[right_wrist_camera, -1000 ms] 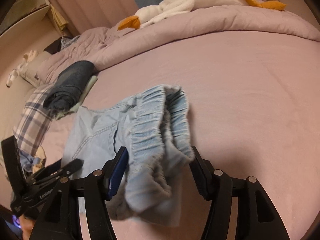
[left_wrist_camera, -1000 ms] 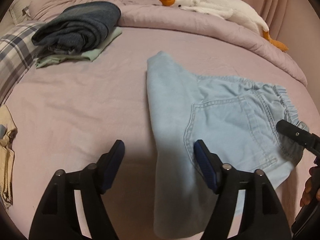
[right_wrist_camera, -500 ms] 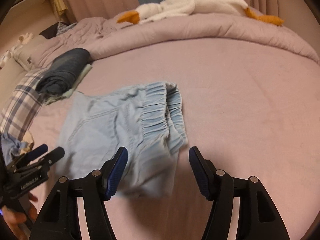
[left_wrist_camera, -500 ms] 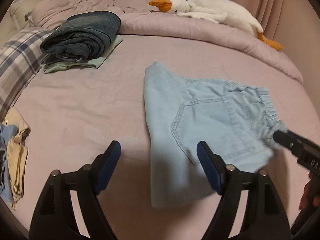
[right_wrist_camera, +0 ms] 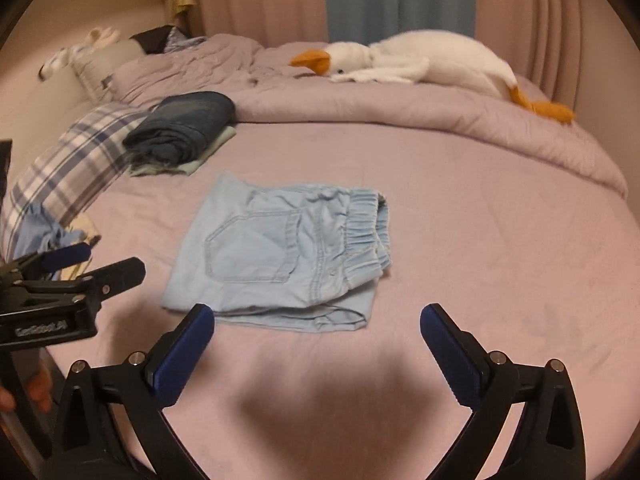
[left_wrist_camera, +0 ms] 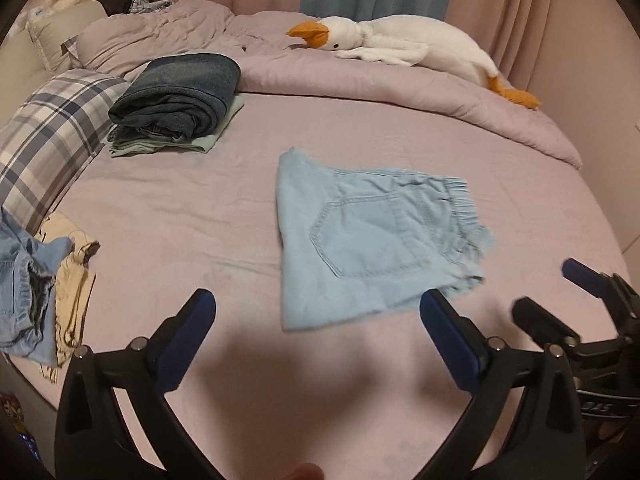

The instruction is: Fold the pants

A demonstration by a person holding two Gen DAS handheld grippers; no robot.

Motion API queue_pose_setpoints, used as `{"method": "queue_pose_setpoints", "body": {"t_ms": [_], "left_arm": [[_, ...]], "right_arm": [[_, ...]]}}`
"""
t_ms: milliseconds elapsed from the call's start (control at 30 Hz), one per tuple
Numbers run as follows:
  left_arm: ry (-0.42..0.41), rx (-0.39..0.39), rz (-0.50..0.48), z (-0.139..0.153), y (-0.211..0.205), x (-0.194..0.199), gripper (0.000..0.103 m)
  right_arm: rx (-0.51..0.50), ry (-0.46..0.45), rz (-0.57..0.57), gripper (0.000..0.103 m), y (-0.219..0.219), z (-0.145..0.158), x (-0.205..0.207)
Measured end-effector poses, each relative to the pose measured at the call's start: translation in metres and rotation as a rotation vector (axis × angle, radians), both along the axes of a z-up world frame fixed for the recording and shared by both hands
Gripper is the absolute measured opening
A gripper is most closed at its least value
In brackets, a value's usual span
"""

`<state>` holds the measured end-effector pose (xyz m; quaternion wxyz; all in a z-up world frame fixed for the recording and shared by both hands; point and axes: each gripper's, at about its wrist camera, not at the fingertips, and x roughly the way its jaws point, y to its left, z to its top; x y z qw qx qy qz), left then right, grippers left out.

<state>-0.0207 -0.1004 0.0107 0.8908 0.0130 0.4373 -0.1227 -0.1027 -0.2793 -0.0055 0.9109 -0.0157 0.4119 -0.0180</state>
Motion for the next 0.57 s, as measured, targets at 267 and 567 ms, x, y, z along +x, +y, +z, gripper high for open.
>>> {"method": "queue_pose_setpoints", "body": {"t_ms": [267, 567], "left_arm": [[-0.07, 0.05, 0.04, 0.027, 0.004, -0.023, 0.102], [-0.117, 0.088, 0.079, 0.041, 0.008, -0.035, 0.102]], "right_arm": [[0.008, -0.043, 0.034, 0.102, 0.016, 0.018, -0.014], [0.015, -0.077, 0.037, 0.102, 0.024, 0.029, -0.021]]}}
